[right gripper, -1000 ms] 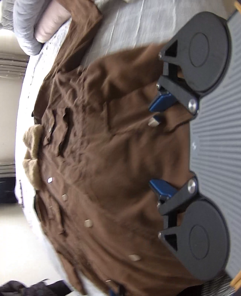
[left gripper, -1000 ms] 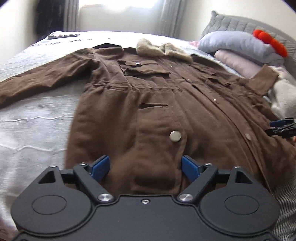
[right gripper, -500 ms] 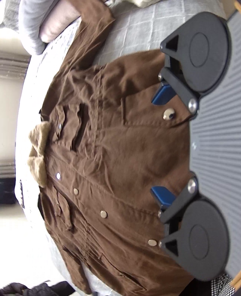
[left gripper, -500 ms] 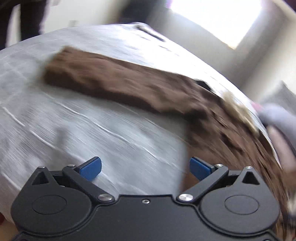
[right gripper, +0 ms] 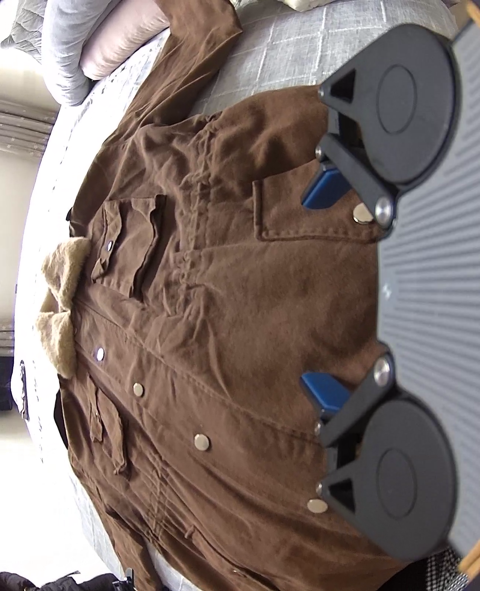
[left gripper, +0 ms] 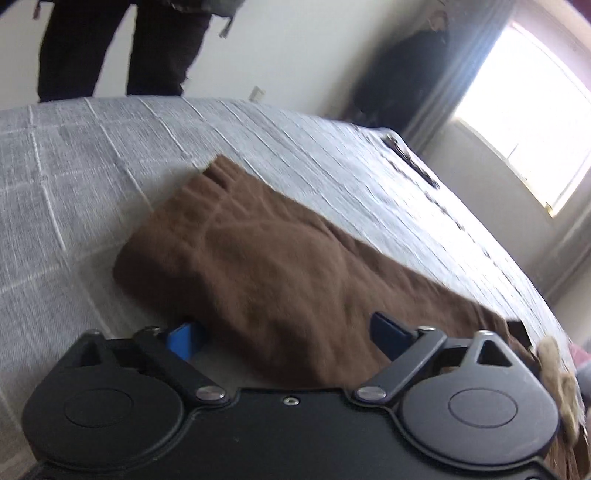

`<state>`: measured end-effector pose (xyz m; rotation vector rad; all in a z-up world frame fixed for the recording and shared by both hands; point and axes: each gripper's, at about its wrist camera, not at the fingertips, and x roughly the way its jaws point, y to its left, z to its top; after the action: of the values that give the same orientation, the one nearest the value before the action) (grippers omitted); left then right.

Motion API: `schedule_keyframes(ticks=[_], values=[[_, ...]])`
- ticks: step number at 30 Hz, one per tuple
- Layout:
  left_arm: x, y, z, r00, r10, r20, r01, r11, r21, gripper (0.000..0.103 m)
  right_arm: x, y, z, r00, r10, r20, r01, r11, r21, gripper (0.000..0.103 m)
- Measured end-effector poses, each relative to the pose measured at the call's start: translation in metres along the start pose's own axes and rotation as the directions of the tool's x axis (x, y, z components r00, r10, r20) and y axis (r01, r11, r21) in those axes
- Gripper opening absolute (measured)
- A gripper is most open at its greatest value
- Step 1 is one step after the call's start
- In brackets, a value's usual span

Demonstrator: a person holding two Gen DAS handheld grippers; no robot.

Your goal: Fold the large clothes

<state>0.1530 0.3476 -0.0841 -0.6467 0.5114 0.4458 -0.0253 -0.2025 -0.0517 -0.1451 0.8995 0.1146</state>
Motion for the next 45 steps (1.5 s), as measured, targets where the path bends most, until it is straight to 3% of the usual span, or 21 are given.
schedule_keyframes(ticks=[2, 4, 7, 10, 13, 16, 20, 24, 27, 31, 34, 36, 37, 39, 40, 41, 43, 45], values=[[0.004, -0.002, 0.002, 0.997, 0.067, 0.044, -0.067, 0.998, 0.000, 0.043, 0.002, -0.002, 0.002, 1.000, -0.005, 0.005, 0.005, 1.000, 0.007, 0.096], [0.009, -0.001, 0.007, 0.995, 0.072, 0.064, -0.071, 0.997, -0.017, 0.021, 0.004, -0.003, 0.006, 1.000, -0.002, 0.016, 0.002, 1.000, 0.006, 0.096], [0.000, -0.014, 0.023, 0.991, 0.029, 0.132, -0.023, 0.999, -0.043, 0.013, 0.009, -0.003, 0.017, 0.999, 0.013, 0.044, -0.012, 1.000, -0.029, 0.096], [-0.029, -0.052, 0.042, 0.966, -0.086, 0.243, 0.087, 0.996, 0.005, 0.011, 0.017, -0.004, 0.034, 0.998, 0.009, 0.060, -0.005, 0.998, -0.059, 0.096], [-0.060, -0.106, 0.058, 0.922, -0.240, 0.303, 0.229, 0.971, 0.072, 0.011, 0.024, -0.005, 0.052, 0.997, 0.031, 0.077, -0.026, 0.998, -0.066, 0.096], [-0.090, -0.167, 0.058, 0.856, -0.412, 0.311, 0.377, 0.911, 0.170, 0.011, 0.030, -0.008, 0.069, 0.993, 0.059, 0.103, -0.055, 0.998, -0.043, 0.096], [-0.113, -0.246, 0.026, 0.783, -0.582, 0.222, 0.524, 0.808, 0.269, 0.011, 0.037, -0.013, 0.088, 0.987, 0.098, 0.129, -0.100, 0.995, 0.007, 0.097], [-0.112, -0.304, -0.029, 0.740, -0.666, 0.095, 0.616, 0.728, 0.301, 0.011, 0.044, -0.019, 0.101, 0.984, 0.123, 0.131, -0.131, 0.990, 0.052, 0.097], [-0.097, -0.327, -0.080, 0.723, -0.690, -0.030, 0.672, 0.693, 0.260, 0.011, 0.045, -0.025, 0.103, 0.982, 0.121, 0.144, -0.134, 0.987, 0.085, 0.097], [-0.072, -0.341, -0.161, 0.729, -0.647, -0.223, 0.682, 0.665, 0.303, 0.011, 0.048, -0.037, 0.100, 0.981, 0.130, 0.141, -0.149, 0.980, 0.132, 0.097], [-0.046, -0.350, -0.203, 0.724, -0.536, -0.434, 0.687, 0.620, 0.380, 0.016, 0.052, -0.045, 0.100, 0.986, 0.115, 0.120, -0.132, 0.981, 0.145, 0.097], [-0.041, -0.352, -0.221, 0.735, -0.425, -0.529, 0.668, 0.590, 0.454, 0.022, 0.053, -0.049, 0.099, 0.988, 0.106, 0.114, -0.123, 0.981, 0.151, 0.097], [-0.045, -0.349, -0.224, 0.733, -0.408, -0.544, 0.671, 0.563, 0.482, 0.024, 0.053, -0.052, 0.099, 0.988, 0.106, 0.116, -0.124, 0.980, 0.156, 0.097], [-0.063, -0.335, -0.212, 0.697, -0.467, -0.545, 0.717, 0.491, 0.496, 0.041, 0.052, -0.056, 0.101, 0.985, 0.116, 0.126, -0.137, 0.976, 0.168, 0.097], [-0.072, -0.326, -0.201, 0.677, -0.508, -0.532, 0.736, 0.470, 0.488, 0.058, 0.052, -0.058, 0.104, 0.983, 0.128, 0.134, -0.151, 0.973, 0.175, 0.097], [-0.082, -0.318, -0.186, 0.664, -0.545, -0.512, 0.748, 0.459, 0.480, 0.068, 0.052, -0.060, 0.107, 0.979, 0.145, 0.144, -0.171, 0.968, 0.182, 0.097], [-0.094, -0.310, -0.149, 0.649, -0.587, -0.485, 0.759, 0.451, 0.470, 0.068, 0.055, -0.061, 0.115, 0.966, 0.193, 0.171, -0.227, 0.952, 0.207, 0.097], [-0.095, -0.295, -0.124, 0.667, -0.591, -0.455, 0.742, 0.469, 0.479, 0.068, 0.064, -0.060, 0.127, 0.945, 0.264, 0.195, -0.307, 0.920, 0.244, 0.097]])
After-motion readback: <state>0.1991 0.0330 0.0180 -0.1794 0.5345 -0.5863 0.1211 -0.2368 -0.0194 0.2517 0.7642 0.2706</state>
